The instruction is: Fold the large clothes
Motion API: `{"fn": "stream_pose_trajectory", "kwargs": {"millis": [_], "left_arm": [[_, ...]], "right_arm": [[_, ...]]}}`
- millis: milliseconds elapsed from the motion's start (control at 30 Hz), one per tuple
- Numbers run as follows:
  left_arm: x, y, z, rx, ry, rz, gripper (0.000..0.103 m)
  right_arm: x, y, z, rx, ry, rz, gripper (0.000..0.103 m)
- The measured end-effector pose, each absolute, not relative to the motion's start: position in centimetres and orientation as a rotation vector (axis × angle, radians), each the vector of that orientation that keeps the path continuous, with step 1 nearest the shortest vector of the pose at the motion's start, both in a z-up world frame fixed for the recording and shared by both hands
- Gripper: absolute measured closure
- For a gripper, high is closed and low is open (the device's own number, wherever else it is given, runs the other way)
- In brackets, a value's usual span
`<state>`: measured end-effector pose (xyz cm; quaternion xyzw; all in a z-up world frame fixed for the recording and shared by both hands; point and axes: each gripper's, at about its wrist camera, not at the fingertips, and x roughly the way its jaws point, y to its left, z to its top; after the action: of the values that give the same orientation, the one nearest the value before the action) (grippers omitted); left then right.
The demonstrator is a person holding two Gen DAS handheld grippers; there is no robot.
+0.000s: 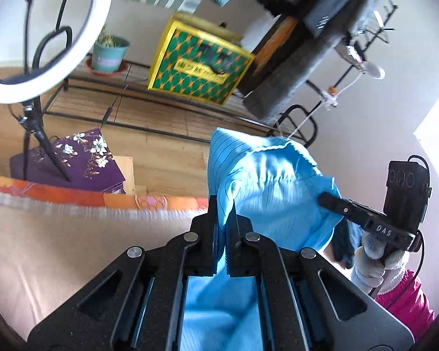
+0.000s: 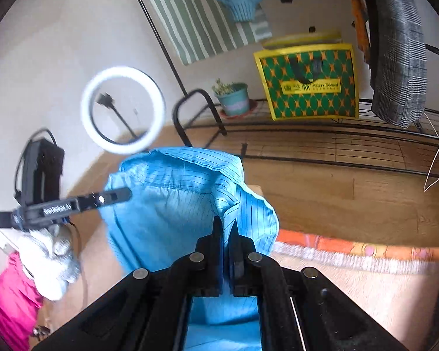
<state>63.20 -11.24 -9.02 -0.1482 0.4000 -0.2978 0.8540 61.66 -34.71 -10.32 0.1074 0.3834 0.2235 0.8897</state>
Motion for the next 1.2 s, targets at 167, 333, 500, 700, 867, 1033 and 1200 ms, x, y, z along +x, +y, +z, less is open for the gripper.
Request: {"fn": "stream_pose_trajectory", "kwargs": {"millis": [167, 333, 500, 700, 867, 1033, 1200], "left_arm": [[56.0, -9.4, -6.2, -0.327, 0.818, -0.630, 0.103], [47.0, -7.8, -4.9, -0.290, 0.796, -0.641, 0.103], [39.3, -5.2, -8.1, -0.288, 0.841, -0.645, 0.103], [31.7, -4.2, -14.1, -0.269, 0.949, -0.646, 0.103], [28.1, -4.7, -18.7, -0.227, 1.032, -0.623, 0.102], [26.3, -5.1, -20.3, -0.180, 1.078, -0.625, 0.102], [24.3, -3.5, -17.2, -0.129, 1.037, -0.637, 0.089]], "right_arm": [[54.4, -34.2, -7.0, 0.287, 0.749, 0.518, 0.103], [46.0, -32.7, -5.2, 0.242, 0.758, 0.564, 0.103], [38.0, -32.0, -5.8, 0.225, 0.796, 0.609, 0.103], [30.1, -30.9, -10.5, 0.195, 0.905, 0.625, 0.103], [26.1, -31.1, -15.0, 0.240, 0.996, 0.592, 0.103], [24.4, -30.5, -16.9, 0.202, 1.033, 0.568, 0.103], [22.5, -30.6, -15.0, 0.193, 1.022, 0.619, 0.084]]}}
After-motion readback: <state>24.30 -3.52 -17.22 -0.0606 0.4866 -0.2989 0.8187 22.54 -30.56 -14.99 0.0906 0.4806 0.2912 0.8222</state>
